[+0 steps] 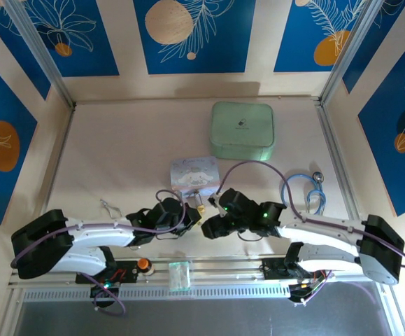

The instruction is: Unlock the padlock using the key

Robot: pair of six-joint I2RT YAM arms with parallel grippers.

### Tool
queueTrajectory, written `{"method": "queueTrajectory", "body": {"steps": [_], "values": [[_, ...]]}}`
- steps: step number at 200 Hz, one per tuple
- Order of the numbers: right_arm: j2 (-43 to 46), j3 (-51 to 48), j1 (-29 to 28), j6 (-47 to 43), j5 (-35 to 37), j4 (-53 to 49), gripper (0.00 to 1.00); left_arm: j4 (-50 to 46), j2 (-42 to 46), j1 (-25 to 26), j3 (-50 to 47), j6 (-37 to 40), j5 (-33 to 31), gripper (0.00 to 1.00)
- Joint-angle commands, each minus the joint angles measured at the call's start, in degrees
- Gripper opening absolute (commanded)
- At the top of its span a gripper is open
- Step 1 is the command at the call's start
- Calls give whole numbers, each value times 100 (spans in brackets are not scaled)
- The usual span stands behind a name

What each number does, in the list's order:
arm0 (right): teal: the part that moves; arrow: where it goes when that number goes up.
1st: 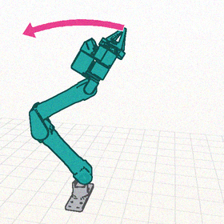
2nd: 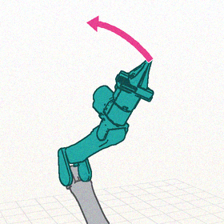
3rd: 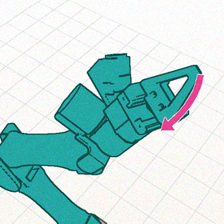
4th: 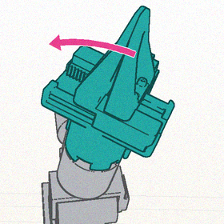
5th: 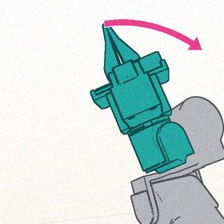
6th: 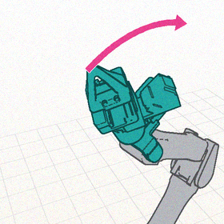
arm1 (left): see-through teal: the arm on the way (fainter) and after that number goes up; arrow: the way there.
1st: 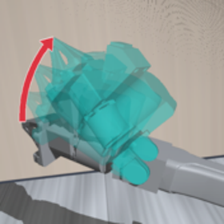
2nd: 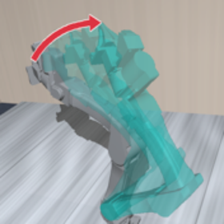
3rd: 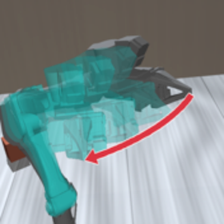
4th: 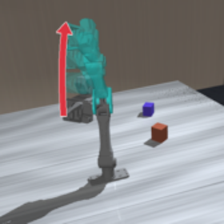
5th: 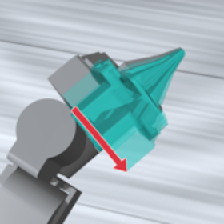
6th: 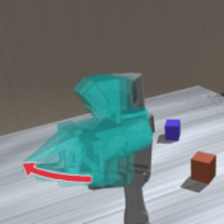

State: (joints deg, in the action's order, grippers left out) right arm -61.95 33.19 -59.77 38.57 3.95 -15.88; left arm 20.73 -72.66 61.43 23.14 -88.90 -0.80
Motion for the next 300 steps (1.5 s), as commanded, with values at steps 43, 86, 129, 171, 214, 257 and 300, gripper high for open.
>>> {"method": "queueTrajectory", "body": {"steps": [43, 86, 129, 171, 214, 257, 300], "values": [[594, -1148, 807, 2427, -1330, 3002, 60, 915, 518, 79, -236, 477, -1146, 0], [409, -1195, 919, 3281, -1239, 4416, 52, 1960, 892, 88, -489, 809, -1756, 0], [-143, -1121, 871, 3737, -1200, 5778, 51, 2945, 977, 97, -709, 956, -1934, 0], [-696, -929, 842, 3793, -1225, 6380, 41, 3050, 1170, 124, -721, 1000, -2110, 0], [-794, -1033, 825, 3842, -1106, 6692, 29, 3133, 1226, 132, -788, 822, -2248, 0], [-847, -1201, 800, 3915, -973, 6771, 24, 3208, 1228, 133, -743, 824, -2315, 0], [-954, -1083, 796, 3912, -999, 6862, 15, 3253, 1167, 132, -696, 779, -2285, 0]]}}
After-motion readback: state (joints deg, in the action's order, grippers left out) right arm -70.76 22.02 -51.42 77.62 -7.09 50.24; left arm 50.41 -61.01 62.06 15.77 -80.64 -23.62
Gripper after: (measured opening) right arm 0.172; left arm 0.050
